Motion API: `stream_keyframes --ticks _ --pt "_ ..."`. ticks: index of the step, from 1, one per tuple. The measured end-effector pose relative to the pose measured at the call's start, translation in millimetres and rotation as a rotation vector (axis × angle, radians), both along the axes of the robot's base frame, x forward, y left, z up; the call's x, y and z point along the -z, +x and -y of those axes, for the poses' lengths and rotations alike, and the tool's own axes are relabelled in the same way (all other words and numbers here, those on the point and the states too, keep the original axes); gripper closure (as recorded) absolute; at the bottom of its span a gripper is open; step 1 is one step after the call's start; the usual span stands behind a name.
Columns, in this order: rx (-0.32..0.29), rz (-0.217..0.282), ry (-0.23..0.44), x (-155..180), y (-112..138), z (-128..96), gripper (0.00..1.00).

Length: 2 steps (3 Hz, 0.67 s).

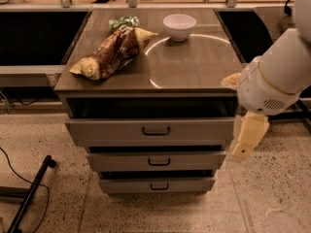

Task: Open top drawer

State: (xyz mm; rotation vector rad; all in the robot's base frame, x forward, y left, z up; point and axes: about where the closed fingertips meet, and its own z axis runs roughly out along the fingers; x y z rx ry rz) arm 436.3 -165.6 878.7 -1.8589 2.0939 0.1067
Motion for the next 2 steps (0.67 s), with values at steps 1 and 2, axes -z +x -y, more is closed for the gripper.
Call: stream_keyframes --ticks 1,2 --pt "-0.044 -0.050 0.026 53.8 -8.1 -35.4 0.00" --pt "-0.048 -0.049 0.022 57.8 -6.1 -36.3 0.00"
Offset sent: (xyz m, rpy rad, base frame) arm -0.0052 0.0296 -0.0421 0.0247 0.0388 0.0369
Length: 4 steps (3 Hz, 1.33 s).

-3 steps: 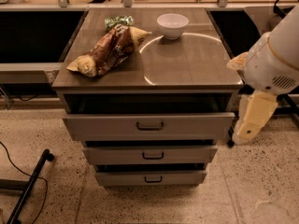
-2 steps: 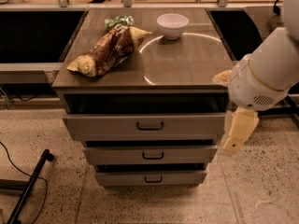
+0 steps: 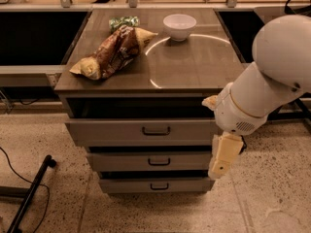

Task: Open top drawer

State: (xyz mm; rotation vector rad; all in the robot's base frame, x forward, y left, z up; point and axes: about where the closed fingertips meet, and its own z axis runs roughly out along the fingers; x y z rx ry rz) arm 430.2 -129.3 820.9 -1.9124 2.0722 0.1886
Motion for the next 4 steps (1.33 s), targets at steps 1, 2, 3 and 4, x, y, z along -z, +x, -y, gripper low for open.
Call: stream_keyframes --ticks 1,2,3,4 --pt "-0.008 0.006 -0.029 17 11 -1 0.00" --pt "-0.017 0.019 -0.080 43 28 0 0.00" --pt "-0.027 0.014 -0.112 67 43 -1 0.00" --pt "-0.022 0.010 -0.149 91 57 0 0.00"
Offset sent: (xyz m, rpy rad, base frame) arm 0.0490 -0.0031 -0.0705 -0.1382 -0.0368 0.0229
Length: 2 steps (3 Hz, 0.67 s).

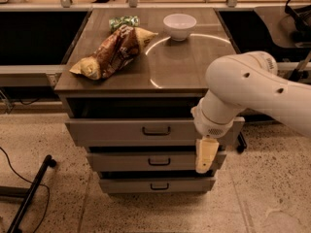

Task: Open top drawer

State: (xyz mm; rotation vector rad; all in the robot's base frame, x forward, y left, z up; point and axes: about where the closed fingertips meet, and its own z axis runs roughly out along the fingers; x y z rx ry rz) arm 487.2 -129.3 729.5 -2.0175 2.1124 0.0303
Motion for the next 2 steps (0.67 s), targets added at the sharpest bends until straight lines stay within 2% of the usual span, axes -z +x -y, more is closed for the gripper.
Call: stream_keyframes --ticks 2 --pt "0.044 0.035 -0.070 31 41 11 0.00"
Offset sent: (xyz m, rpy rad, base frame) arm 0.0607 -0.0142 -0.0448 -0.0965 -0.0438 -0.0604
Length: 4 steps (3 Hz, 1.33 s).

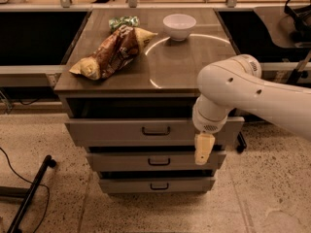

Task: Open top drawer

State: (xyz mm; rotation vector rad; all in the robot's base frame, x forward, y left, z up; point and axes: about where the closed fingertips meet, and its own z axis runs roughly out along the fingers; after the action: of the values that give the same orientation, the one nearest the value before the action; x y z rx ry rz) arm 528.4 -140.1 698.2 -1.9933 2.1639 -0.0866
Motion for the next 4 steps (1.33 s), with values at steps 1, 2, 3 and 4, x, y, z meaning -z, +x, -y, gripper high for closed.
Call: stream_keyframes --ticks 1,2,3,4 --pt "0.018 -0.016 -0.003 14 10 5 0.00" --pt "0.023 -0.048 0.012 32 13 7 0.02" --pt "0.018 -0.063 0.032 41 12 5 0.24" --pt "0.009 -0.072 0.057 35 -10 8 0.49"
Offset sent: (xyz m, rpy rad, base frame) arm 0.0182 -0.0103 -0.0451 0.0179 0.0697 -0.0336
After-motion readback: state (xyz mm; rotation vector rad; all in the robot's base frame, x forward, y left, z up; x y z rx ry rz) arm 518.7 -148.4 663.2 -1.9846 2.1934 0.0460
